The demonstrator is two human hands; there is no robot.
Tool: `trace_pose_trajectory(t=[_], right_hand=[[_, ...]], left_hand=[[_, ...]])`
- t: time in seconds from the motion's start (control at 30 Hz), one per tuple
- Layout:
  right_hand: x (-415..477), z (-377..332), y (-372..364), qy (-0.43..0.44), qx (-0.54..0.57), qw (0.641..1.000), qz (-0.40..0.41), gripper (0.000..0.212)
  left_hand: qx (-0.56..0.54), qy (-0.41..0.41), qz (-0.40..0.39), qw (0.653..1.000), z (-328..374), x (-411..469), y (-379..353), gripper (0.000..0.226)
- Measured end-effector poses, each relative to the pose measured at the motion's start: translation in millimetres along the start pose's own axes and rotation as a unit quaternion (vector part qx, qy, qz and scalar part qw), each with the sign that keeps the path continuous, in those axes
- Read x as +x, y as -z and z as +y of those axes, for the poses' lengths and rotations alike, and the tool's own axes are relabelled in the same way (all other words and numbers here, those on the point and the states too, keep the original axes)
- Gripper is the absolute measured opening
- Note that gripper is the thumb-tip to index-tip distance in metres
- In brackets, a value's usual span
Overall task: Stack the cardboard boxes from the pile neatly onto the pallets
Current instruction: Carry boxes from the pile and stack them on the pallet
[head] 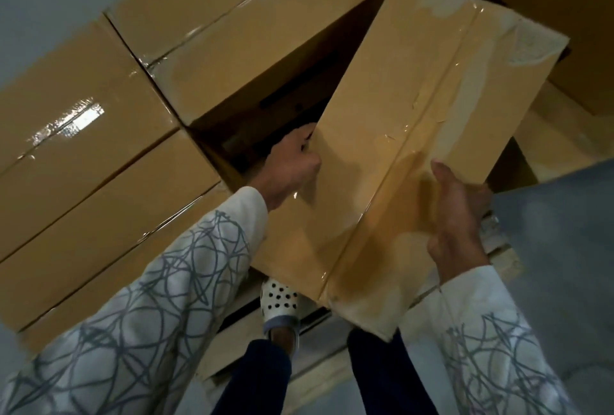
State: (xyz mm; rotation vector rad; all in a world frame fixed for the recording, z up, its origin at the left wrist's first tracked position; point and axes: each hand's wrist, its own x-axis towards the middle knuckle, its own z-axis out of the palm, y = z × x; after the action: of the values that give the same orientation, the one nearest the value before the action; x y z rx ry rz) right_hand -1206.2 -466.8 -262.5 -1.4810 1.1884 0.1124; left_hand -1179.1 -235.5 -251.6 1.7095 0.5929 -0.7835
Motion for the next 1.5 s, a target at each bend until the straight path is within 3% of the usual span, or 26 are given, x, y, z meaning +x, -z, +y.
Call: trace_pose_trajectory(t=[0.13, 0.3, 0.4, 0.57, 0.63, 0.7, 0.8, 0.97, 1.23, 1.4, 1.5], right_hand=[[-2, -3, 22, -0.011, 0.016, 1.000, 0.006, 0.077], [-6, -11, 46, -0.014, 0.021, 0.999, 0.038, 0.088], [2, -13, 58, -0.027, 0.026, 0.998, 0.052, 0.067], [27, -21, 79, -0.016, 0.015, 0.993, 0.117, 0.087], [38, -29, 92, -0.005, 0.015, 0.992, 0.128, 0.080], [37, -35, 102, -0.007, 0.010, 0.994, 0.113, 0.071], [25, -26, 110, -0.017, -0.010, 0.997, 0.078, 0.088], [-9, 1, 118, -0.032, -0.009, 0.999, 0.036, 0.072], [-16, 10, 91, -0.073, -0.102, 0.992, -0.030, 0.111], [33, 7, 87, -0.089, -0.123, 0.988, 0.032, 0.097], [54, 12, 87, -0.102, -0.131, 0.985, 0.053, 0.096]], left_hand=[[-0.014, -0.006, -0.004, 1.000, 4, -18, -9, 0.056], [-0.003, -0.031, -0.014, 0.999, 24, -35, -28, 0.054], [0.012, -0.050, 0.002, 0.999, 40, -36, -40, 0.055], [0.058, -0.080, -0.012, 0.995, 62, -32, -72, 0.057], [0.070, -0.087, -0.015, 0.994, 69, -34, -90, 0.057], [0.073, -0.087, 0.009, 0.994, 70, -39, -103, 0.054], [0.075, -0.078, 0.056, 0.992, 60, -54, -102, 0.056], [0.005, 0.000, 0.089, 0.996, 26, -100, -82, 0.057], [-0.063, 0.071, 0.109, 0.990, -3, -104, -72, 0.063], [-0.016, 0.054, 0.063, 0.996, 13, -54, -92, 0.074], [-0.004, 0.070, 0.084, 0.994, 11, -33, -105, 0.077]])
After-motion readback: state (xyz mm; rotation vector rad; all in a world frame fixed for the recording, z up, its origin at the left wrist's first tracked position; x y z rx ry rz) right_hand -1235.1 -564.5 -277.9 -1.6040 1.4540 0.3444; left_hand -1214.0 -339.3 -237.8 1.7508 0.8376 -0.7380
